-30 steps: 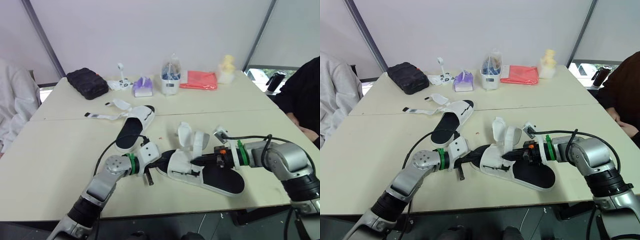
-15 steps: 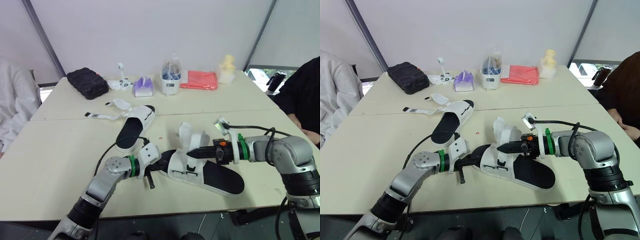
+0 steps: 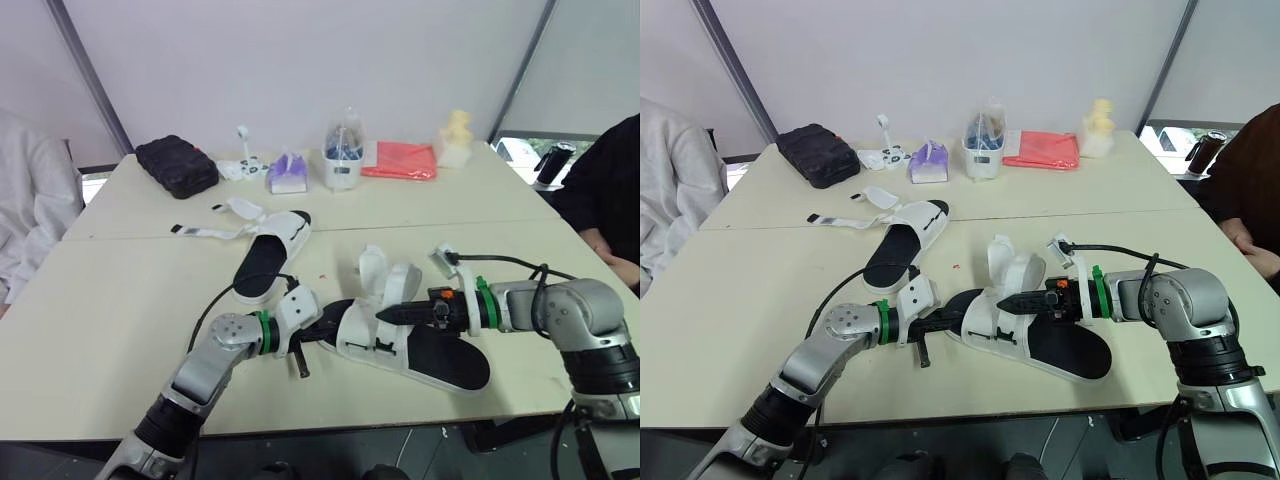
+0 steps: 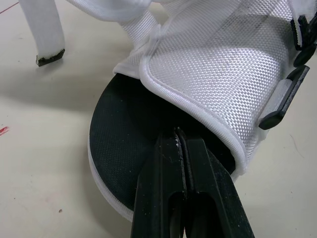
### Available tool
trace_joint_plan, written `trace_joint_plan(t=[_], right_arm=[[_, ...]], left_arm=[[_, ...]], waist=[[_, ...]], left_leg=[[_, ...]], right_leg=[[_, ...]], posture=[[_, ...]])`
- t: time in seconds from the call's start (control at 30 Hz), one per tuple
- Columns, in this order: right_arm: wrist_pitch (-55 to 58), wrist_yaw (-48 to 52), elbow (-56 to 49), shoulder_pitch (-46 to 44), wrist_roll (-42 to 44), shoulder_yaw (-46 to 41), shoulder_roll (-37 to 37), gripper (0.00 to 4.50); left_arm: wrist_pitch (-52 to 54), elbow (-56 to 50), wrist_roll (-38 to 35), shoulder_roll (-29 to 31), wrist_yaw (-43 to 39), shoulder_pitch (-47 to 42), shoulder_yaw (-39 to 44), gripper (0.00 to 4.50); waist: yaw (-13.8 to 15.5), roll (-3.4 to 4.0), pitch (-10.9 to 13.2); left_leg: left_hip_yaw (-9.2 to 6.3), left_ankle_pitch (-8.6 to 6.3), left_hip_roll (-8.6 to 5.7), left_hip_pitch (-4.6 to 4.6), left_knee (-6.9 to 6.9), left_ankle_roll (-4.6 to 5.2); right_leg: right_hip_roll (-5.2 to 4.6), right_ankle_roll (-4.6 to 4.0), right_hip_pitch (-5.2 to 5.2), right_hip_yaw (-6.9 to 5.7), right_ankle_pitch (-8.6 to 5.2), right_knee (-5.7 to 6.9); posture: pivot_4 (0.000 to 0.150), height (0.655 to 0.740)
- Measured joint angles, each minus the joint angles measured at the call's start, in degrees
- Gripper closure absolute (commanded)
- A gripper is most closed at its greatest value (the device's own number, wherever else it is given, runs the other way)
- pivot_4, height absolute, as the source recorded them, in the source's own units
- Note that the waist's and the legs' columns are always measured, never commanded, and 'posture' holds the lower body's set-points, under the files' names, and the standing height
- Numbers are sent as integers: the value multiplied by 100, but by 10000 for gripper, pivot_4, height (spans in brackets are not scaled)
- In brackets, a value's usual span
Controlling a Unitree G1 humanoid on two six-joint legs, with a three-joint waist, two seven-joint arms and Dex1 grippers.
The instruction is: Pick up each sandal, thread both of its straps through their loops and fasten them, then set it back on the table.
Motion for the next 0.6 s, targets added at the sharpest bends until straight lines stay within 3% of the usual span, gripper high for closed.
trace_joint_plan(t=[0.6], right_arm=[[-474, 275, -612, 343, -262, 457, -289, 44695]], left_arm=[[74, -113, -27, 54, -68, 54, -28, 45000]], waist=[[-1, 0, 0]], left_leg=[[0, -1, 0, 0, 1, 2]], right_leg=[[2, 0, 2, -1, 0, -3]], posture=[[1500, 7400]])
